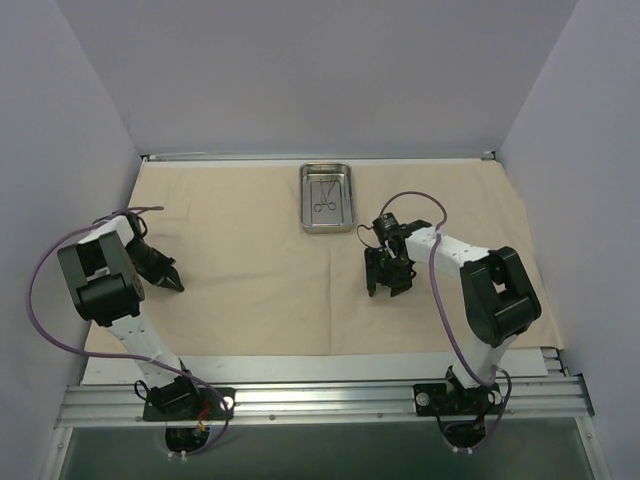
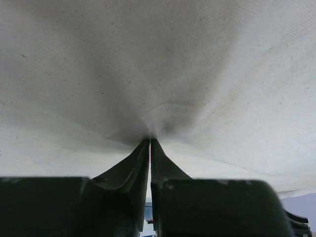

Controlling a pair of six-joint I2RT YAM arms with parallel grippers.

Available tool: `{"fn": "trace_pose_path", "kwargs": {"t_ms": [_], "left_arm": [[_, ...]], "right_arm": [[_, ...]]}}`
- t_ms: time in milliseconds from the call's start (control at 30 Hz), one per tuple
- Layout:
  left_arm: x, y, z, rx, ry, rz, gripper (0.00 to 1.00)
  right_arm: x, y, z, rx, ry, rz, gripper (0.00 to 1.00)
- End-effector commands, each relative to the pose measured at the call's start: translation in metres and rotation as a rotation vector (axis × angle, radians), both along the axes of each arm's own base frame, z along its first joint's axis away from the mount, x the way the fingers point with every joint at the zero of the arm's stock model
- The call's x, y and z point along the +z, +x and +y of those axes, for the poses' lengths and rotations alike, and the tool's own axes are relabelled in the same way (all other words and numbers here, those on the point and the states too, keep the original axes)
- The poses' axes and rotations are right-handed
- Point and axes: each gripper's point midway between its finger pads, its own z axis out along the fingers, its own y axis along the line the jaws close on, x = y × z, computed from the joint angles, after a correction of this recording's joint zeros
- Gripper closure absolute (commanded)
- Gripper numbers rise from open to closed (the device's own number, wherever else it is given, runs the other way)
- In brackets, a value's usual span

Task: Open and lay out the surgical kit
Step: Smooth out the surgical kit at the center of the board.

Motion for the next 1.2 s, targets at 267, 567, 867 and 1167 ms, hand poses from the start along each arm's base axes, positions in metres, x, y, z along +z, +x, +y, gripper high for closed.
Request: {"fn": "trace_pose_path", "kwargs": {"t_ms": [267,567,867,1167], "left_arm": [[0.064,0.07,0.001,-0.087,0.175,-0.246,0.7],[0.026,0.086,-0.046,-0.102,0.011,-0.222,0.71],[0.022,0.088,-0.045,-0.09,0.005,-0.215,0.72],[0.026,0.093,-0.044,-0.08,0.004,-0.225,0.72]], "right_arm": [[0.094,0.166,-0.096,-0.32,-0.288,-0.367,0.41],[0.037,0.252,-0.197,-0.569,-0.348,-0.373,0.8],[-0.019,0.239,-0.159,-0.551,-0.236,-0.257,0.82],[-0.051,0.213,-0.074,-0.575,0.035,-0.134,0.82]]}}
